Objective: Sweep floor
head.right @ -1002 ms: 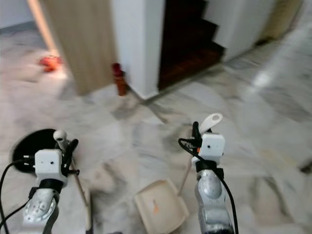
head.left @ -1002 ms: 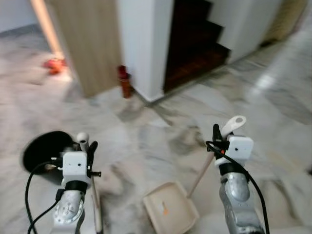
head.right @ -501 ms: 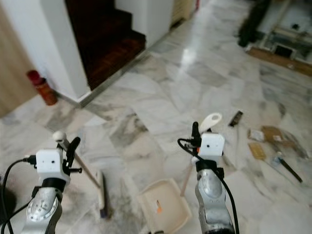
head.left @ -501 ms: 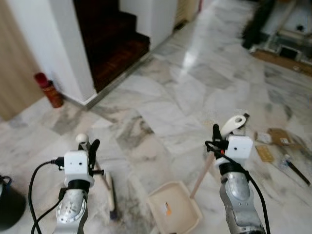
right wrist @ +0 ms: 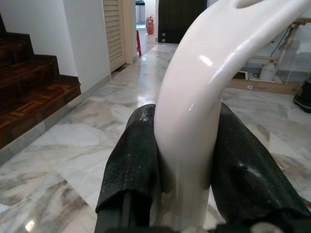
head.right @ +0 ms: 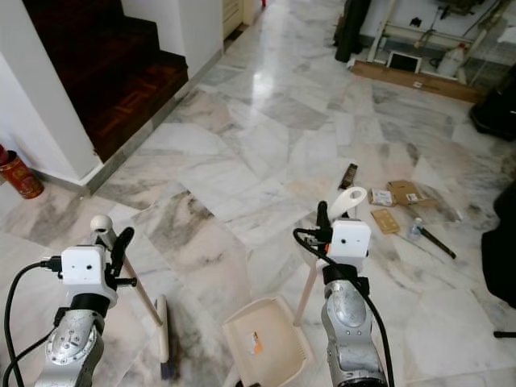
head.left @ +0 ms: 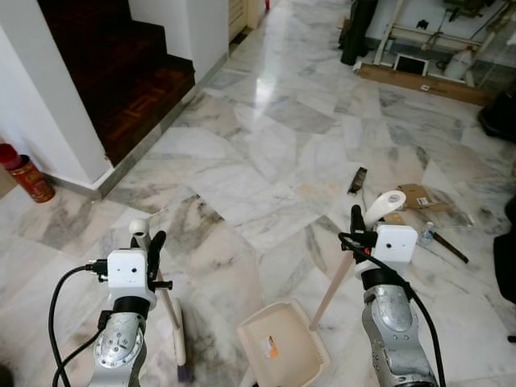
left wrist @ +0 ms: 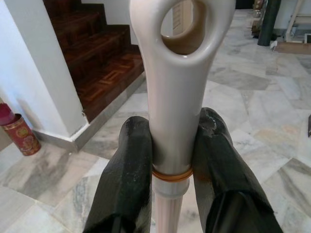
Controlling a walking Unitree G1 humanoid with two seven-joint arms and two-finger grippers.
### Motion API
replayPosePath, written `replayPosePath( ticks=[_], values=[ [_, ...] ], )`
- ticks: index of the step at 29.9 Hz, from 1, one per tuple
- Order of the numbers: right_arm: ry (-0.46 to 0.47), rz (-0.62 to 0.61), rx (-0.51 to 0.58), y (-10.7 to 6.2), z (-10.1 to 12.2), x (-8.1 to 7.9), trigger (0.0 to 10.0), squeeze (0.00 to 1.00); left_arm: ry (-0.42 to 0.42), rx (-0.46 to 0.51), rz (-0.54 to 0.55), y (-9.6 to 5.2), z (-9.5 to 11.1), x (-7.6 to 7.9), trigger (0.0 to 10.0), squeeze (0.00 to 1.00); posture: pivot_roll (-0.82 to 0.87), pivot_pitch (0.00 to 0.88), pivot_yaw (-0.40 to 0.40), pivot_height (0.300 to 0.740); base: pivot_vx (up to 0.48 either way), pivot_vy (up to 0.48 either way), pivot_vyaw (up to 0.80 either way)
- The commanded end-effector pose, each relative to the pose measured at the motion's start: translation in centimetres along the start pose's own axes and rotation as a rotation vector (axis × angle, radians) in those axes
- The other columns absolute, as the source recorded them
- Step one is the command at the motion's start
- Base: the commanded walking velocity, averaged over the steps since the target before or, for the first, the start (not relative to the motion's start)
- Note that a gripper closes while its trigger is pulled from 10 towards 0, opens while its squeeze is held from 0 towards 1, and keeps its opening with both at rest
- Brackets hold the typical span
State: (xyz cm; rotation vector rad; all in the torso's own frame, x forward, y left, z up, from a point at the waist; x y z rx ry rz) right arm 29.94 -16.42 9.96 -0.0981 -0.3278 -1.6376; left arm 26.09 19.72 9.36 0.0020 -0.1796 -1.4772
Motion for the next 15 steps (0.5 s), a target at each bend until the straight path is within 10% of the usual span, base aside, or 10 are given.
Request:
replayPosePath(
  ticks=[1, 15],
  values=[
    [0.002, -0.014, 0.03, 0.42, 0.74, 0.27, 10.0, 0.0, 0.003, 0.032, -0.012, 0.12, 0.53, 0.1, 10.0, 0.0, 0.02, 0.112, -0.042, 0.74, 0.0, 0.0, -0.79],
    [0.006, -0.02, 0.025, 0.46, 0.69, 0.16, 10.0, 0.0, -0.005, 0.029, -0.019, 0.17, 0.53, 0.09, 10.0, 0.0, 0.02, 0.115, -0.037, 0.74, 0.0, 0.0, -0.78]
  ],
)
Point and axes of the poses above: a point about 5 cm out from each wrist's last joint towards the gripper, its own y axis pointing out of the wrist towards the gripper, its own z axis along the axis of the wrist's last joint, x = y × z, the point moved 1 cm from there along y, pointing out of the wrist towards the gripper, and after that the axes turned 14 degrees about -y, right-handed, at the moved point
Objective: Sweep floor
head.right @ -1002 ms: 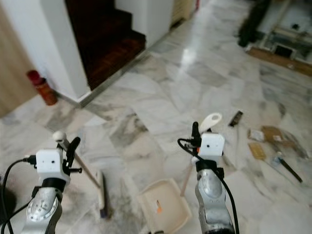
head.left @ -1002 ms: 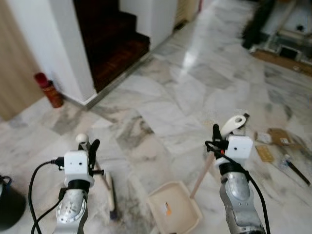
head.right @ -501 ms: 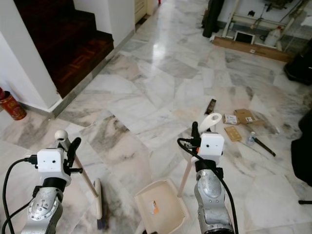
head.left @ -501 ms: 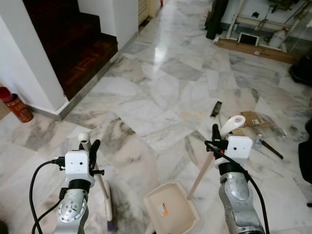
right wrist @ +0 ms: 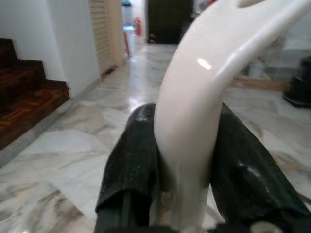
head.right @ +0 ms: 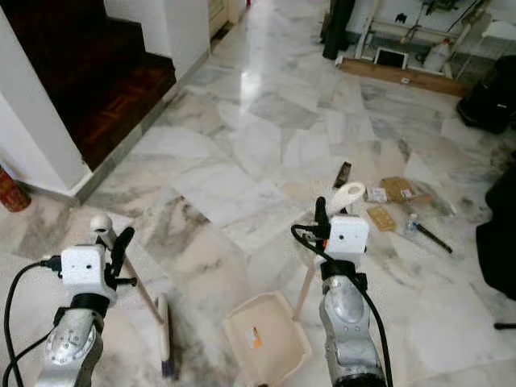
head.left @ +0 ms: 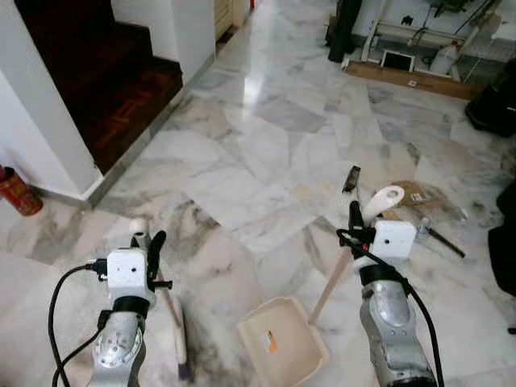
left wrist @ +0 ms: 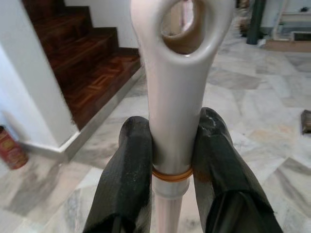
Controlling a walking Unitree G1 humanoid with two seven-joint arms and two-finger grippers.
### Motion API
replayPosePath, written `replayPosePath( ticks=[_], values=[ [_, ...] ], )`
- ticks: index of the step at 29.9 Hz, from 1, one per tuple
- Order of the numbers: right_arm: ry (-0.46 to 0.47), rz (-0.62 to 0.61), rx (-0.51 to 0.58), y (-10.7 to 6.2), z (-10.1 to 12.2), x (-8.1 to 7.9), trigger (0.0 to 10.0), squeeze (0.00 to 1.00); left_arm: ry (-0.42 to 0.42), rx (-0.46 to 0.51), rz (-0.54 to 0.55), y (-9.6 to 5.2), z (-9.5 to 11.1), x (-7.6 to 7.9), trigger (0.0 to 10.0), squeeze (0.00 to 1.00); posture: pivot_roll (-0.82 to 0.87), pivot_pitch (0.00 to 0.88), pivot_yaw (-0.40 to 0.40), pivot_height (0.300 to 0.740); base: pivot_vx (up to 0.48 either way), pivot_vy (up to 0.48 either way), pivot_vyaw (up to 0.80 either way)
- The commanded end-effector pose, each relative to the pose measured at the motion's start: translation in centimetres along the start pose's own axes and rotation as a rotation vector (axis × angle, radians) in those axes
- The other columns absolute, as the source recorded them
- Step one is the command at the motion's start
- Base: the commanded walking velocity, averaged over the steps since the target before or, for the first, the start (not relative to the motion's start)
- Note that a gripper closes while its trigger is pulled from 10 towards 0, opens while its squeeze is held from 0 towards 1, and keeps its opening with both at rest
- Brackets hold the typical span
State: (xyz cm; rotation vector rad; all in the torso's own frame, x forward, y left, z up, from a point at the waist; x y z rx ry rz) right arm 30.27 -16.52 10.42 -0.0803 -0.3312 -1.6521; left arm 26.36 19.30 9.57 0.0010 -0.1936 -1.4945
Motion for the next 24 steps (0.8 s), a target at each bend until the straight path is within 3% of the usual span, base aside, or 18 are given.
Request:
replayPosePath(
  ticks=[1, 11, 24],
  values=[
    [-0.002, -0.003, 0.014, 0.06, 0.32, -0.03, 10.0, 0.0, 0.006, 0.021, -0.001, -0.09, 0.39, -0.36, 10.0, 0.0, 0.02, 0.115, -0.039, 0.74, 0.0, 0.0, -0.78],
    [-0.003, 0.0, 0.019, 0.0, 0.37, -0.18, 10.0, 0.0, 0.006, 0.015, 0.002, -0.13, 0.36, -0.45, 10.0, 0.0, 0.02, 0.121, -0.036, 0.74, 0.0, 0.0, -0.78],
    [-0.006, -0.005, 0.026, 0.07, 0.52, 0.02, 10.0, 0.0, 0.007, 0.01, 0.005, -0.02, 0.35, -0.49, 10.0, 0.0, 0.01, 0.135, -0.041, 0.74, 0.0, 0.0, 0.0]
  ],
)
Point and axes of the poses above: a point about 5 cm out from each wrist's last joint towards the gripper, its own y axis pointing out of the wrist towards the gripper, its own z axis along the axis of the wrist's last joint, x = y × z, the point moved 1 cm from there along y, pointing out of the wrist towards the gripper, and after that the axes turned 14 degrees about -y, right-handed, at the moved point
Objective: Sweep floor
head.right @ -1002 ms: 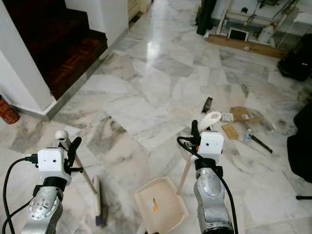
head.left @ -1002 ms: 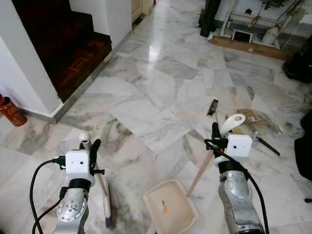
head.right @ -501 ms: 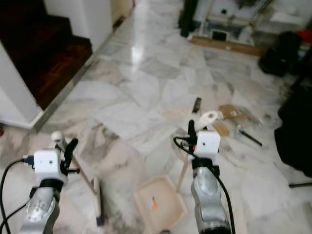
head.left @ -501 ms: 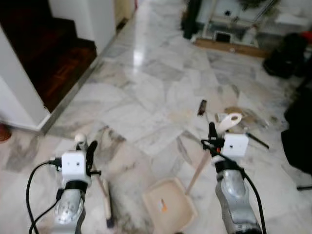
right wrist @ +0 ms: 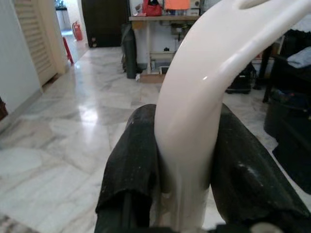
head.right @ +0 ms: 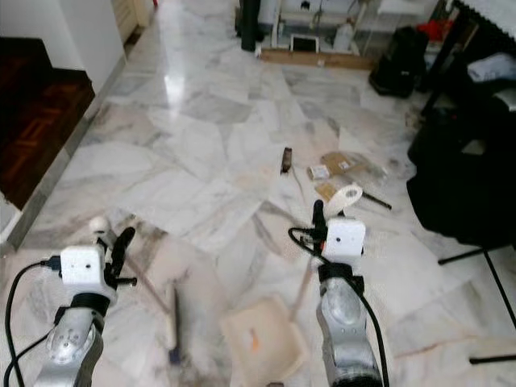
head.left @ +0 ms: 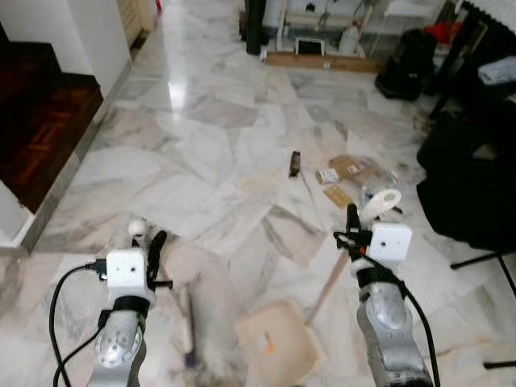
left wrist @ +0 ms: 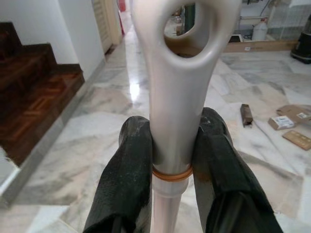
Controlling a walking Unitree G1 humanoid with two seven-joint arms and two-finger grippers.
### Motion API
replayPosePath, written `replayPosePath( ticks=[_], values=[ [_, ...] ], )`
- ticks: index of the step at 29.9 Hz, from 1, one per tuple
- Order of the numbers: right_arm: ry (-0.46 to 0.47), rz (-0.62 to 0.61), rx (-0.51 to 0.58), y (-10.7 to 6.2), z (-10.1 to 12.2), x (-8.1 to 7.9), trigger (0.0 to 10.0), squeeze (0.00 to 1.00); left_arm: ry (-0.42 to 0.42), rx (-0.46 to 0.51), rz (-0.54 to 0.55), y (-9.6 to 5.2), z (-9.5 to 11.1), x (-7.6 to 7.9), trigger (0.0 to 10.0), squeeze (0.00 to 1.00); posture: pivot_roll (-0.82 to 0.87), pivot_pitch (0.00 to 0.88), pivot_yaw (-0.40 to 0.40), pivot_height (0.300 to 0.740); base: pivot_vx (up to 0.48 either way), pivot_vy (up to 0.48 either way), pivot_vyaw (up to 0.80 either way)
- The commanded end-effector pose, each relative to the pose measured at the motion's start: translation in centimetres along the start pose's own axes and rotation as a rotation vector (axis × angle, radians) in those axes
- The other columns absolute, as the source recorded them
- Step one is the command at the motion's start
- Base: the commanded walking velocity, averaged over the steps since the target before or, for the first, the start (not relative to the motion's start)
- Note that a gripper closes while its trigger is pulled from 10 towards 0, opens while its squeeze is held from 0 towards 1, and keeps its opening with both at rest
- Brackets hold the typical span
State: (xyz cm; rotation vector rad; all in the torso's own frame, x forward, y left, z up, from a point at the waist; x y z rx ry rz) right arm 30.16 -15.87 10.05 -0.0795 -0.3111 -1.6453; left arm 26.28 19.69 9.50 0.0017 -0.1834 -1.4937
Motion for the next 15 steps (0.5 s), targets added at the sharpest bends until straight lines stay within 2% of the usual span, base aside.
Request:
replayPosePath(
  ticks=[1, 15],
  values=[
    [-0.02, -0.014, 0.038, 0.3, 0.72, 0.76, 10.0, 0.0, 0.001, 0.015, 0.007, 0.05, 0.33, -0.09, 10.0, 0.0, 0.01, 0.137, -0.043, 0.74, 0.0, 0.0, 0.0],
    [-0.026, -0.004, 0.048, 0.33, 0.93, 0.64, 10.0, 0.0, 0.007, 0.004, 0.02, -0.05, 0.16, -0.23, 10.0, 0.0, 0.01, 0.149, -0.046, 0.74, 0.0, 0.0, 0.0]
  ],
)
Point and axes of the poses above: a point about 5 cm out from each wrist's last joint towards the gripper, its own y axis pointing out of the wrist towards the gripper, its own z axis along the axis of the wrist's last joint, x = y × z, the point moved 1 cm from there along y, pointing out of the wrist towards the gripper, and after that the axes turned 14 degrees about -y, right-handed, at the moved point
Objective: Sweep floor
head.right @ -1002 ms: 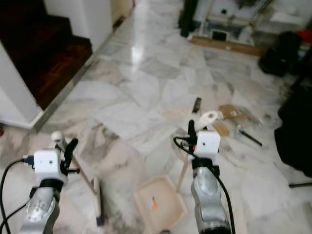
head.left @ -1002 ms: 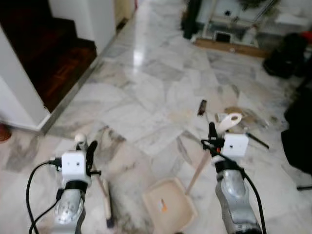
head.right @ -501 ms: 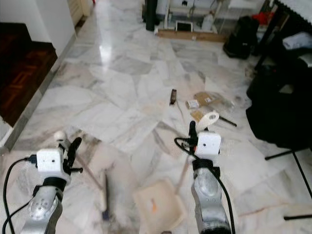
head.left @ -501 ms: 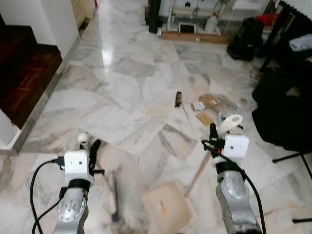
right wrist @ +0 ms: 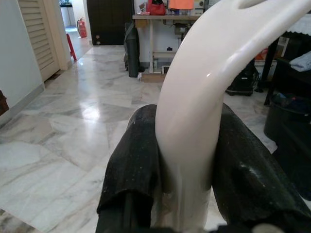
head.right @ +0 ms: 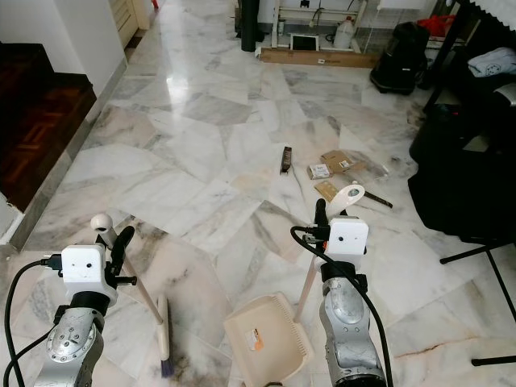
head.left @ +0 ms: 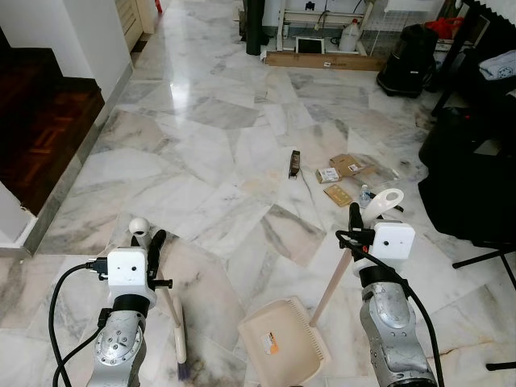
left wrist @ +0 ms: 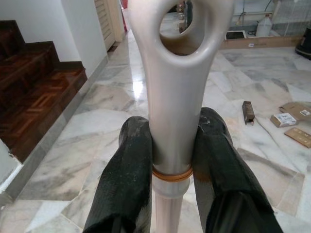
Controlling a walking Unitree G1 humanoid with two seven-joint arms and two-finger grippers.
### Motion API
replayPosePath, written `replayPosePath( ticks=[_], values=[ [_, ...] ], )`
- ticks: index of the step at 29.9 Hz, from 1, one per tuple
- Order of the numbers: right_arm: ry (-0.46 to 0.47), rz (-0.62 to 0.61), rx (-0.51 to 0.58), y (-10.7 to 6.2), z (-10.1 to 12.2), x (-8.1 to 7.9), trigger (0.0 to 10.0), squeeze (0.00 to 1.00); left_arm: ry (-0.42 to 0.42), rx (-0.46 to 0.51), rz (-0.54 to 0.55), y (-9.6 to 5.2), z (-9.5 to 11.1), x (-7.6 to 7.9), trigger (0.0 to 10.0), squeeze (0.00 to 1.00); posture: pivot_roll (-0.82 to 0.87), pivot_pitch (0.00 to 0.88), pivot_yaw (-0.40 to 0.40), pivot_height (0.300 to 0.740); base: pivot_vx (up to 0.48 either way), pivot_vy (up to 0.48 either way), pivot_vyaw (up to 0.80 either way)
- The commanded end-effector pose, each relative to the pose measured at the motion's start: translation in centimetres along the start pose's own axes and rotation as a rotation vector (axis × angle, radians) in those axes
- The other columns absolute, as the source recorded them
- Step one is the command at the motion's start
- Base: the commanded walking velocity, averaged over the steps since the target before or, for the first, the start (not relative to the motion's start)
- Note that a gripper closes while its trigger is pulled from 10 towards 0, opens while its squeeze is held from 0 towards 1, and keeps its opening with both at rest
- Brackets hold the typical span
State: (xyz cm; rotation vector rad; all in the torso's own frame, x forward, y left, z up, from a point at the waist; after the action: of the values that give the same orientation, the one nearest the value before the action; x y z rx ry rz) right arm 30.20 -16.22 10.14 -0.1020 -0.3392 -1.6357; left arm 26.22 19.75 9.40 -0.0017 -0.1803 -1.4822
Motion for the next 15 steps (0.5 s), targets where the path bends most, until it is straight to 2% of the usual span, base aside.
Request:
replayPosePath(
  ticks=[1, 10, 15],
  values=[
    [0.006, -0.014, 0.042, 0.27, 0.92, 0.31, 10.0, 0.0, 0.007, 0.008, 0.009, 0.01, 0.24, -0.17, 10.0, 0.0, 0.01, 0.149, -0.045, 0.74, 0.0, 0.0, 0.0],
    [0.008, -0.017, 0.037, 0.29, 0.82, 0.34, 10.0, 0.0, 0.006, 0.004, 0.007, 0.05, 0.22, -0.17, 10.0, 0.0, 0.01, 0.154, -0.041, 0.74, 0.0, 0.0, 0.0],
    [0.009, -0.019, 0.037, 0.3, 0.82, 0.32, 10.0, 0.0, 0.009, 0.003, 0.005, 0.08, 0.22, -0.16, 10.0, 0.0, 0.01, 0.149, -0.041, 0.74, 0.264, 0.0, 0.0]
  ],
)
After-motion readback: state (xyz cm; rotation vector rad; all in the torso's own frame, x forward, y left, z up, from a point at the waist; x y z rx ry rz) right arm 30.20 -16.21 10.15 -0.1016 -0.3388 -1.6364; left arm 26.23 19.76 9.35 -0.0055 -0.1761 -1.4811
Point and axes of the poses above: a point about 5 cm out from each wrist's last joint towards the gripper, its own y axis pointing out of the wrist towards the gripper, its own z axis along the axis of the wrist's last joint, x = y × z, the point moved 1 cm from there along y, pointing out of the wrist towards the gripper, and after that the axes turned 14 degrees about -y, right-handed, at the moved point
